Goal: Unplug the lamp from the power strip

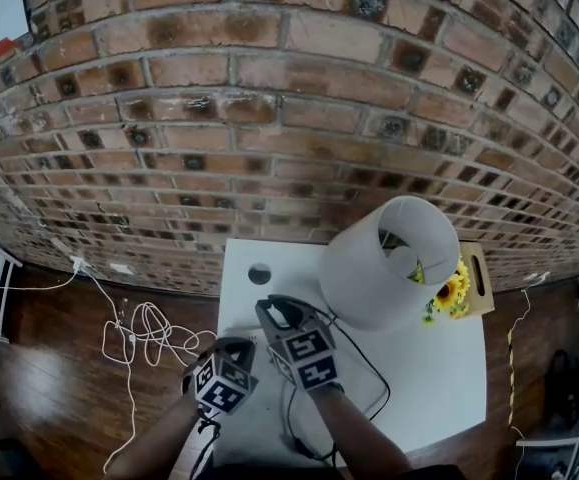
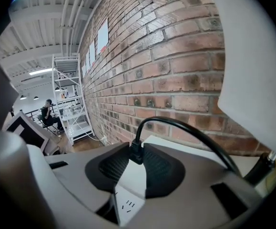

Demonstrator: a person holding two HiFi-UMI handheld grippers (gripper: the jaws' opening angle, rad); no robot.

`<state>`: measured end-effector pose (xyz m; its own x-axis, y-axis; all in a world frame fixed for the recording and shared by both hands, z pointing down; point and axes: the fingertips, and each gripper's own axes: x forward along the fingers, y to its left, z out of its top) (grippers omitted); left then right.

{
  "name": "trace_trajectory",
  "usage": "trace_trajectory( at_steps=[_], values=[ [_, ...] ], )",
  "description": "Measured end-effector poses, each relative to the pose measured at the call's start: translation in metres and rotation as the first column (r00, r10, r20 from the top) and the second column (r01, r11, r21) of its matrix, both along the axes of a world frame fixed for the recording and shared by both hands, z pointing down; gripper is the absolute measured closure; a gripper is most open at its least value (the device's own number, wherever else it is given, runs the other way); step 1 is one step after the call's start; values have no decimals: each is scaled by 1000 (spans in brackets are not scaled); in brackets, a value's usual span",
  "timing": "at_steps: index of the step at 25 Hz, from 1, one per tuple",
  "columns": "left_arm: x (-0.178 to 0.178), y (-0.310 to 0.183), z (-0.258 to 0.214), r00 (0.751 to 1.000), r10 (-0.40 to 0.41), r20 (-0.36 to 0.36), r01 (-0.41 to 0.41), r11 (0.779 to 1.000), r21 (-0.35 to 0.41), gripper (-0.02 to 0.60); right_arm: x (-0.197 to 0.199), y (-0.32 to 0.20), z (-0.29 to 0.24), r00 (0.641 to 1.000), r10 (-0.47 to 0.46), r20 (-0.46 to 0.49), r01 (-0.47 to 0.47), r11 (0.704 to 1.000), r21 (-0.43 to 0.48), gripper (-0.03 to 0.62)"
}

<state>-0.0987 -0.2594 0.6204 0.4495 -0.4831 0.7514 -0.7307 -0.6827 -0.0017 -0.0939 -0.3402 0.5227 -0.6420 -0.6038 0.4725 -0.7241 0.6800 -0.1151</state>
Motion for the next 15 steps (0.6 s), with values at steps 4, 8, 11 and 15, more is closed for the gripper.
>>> trace_trajectory(
  at_steps=[4,8,11,15],
  values=[
    [1,1,-2,1000,11,-9,-11,1000,-10,554,-3,-14,0,1000,-2,-22,3,1000,17,497],
    [3,2,-6,999,23,-26,-23,999,-32,554,-8,-26,4,999,-7,-36,8,1000,15,497],
    [2,3,-6,999,26,-41,-27,999,-38,554,-9,-37,10,999,4,-46,-3,1000,14,497],
    [-1,3,1,999,32,-43,-33,999,-28,554,-8,-52,23,997,40,-65,-40,999,1,496]
  ],
)
